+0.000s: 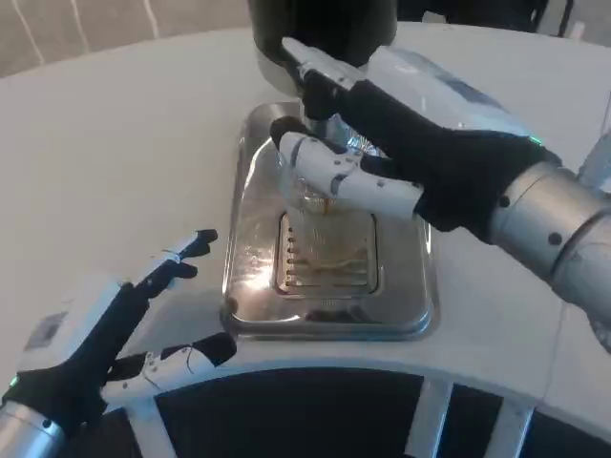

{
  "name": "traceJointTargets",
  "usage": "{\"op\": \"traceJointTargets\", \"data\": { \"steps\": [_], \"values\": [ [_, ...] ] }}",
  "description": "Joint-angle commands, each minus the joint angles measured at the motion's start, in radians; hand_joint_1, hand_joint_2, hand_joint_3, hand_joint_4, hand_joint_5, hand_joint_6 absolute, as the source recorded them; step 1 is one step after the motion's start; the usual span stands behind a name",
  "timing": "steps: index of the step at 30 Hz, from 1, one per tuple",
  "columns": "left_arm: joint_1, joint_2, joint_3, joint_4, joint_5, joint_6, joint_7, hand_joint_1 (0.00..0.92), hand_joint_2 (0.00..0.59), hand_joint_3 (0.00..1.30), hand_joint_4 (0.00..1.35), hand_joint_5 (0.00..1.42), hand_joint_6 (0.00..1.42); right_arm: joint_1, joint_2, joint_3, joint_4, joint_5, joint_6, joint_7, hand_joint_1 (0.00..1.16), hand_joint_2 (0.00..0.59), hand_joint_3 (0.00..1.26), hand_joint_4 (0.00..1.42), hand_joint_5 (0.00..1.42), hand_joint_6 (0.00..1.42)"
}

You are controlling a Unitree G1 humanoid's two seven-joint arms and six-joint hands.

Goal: Grasp the cup under the faucet to collect the drink, then remove the cup.

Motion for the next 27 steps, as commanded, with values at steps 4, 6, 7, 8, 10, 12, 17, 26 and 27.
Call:
{"op": "traceJointTargets", "data": {
  "steps": [4, 6, 7, 8, 10, 12, 17, 26, 27],
  "values": [
    [-0.017, -0.065, 0.032, -0.020, -0.073, 0.092, -0.021, 0.126, 0.050, 0.01, 0.01, 0.26, 0.29, 0.007, 0.011, 0.030, -0.023, 0.021, -0.056, 0.050, 0.00, 0.536, 0.00, 0.00, 0.00, 0.00],
    [-0.029, -0.095, 0.037, -0.045, -0.059, 0.128, 0.000, 0.199, 0.044, 0.00, 0.00, 0.27, 0.30, 0.018, 0.008, 0.024, -0.031, 0.021, -0.055, 0.049, 0.00, 0.537, 0.00, 0.00, 0.00, 0.00],
    [-0.038, -0.110, 0.035, -0.054, -0.052, 0.145, 0.007, 0.230, 0.041, 0.00, 0.00, 0.27, 0.31, 0.024, 0.007, 0.022, -0.036, 0.020, -0.054, 0.049, 0.00, 0.538, 0.00, 0.00, 0.00, 0.00],
    [-0.049, -0.123, 0.029, -0.058, -0.043, 0.159, 0.013, 0.238, 0.040, 0.00, 0.00, 0.28, 0.31, 0.028, 0.007, 0.020, -0.039, 0.020, -0.054, 0.049, 0.00, 0.538, 0.00, 0.00, 0.00, 0.00],
    [-0.064, -0.142, 0.021, -0.063, -0.027, 0.180, 0.022, 0.274, 0.040, 0.00, 0.00, 0.28, 0.32, 0.036, 0.005, 0.018, -0.045, 0.018, -0.053, 0.048, 0.00, 0.538, 0.00, 0.00, 0.00, 0.00],
    [-0.079, -0.161, 0.013, -0.060, -0.007, 0.193, 0.032, 0.296, 0.041, 0.00, 0.00, 0.28, 0.32, 0.041, 0.003, 0.015, -0.049, 0.017, -0.051, 0.049, 0.00, 0.540, 0.00, 0.00, 0.00, 0.00],
    [-0.142, -0.210, -0.017, -0.006, 0.045, 0.216, 0.069, 0.365, 0.045, 0.00, 0.00, 0.30, 0.33, 0.057, -0.009, 0.002, -0.064, 0.017, -0.045, 0.052, 0.00, 0.547, 0.00, 0.00, 0.00, 0.00],
    [-0.243, -0.226, -0.039, 0.122, 0.066, 0.215, 0.106, 0.383, 0.056, 0.00, 0.00, 0.31, 0.33, 0.061, -0.009, 0.000, -0.068, 0.017, -0.042, 0.050, 0.00, 0.550, 0.00, 0.00, 0.00, 0.00],
    [-0.253, -0.226, -0.042, 0.136, 0.065, 0.212, 0.111, 0.384, 0.057, 0.00, 0.00, 0.32, 0.33, 0.061, -0.009, 0.000, -0.068, 0.017, -0.042, 0.050, 0.00, 0.550, 0.00, 0.00, 0.00, 0.00]
  ]
}}
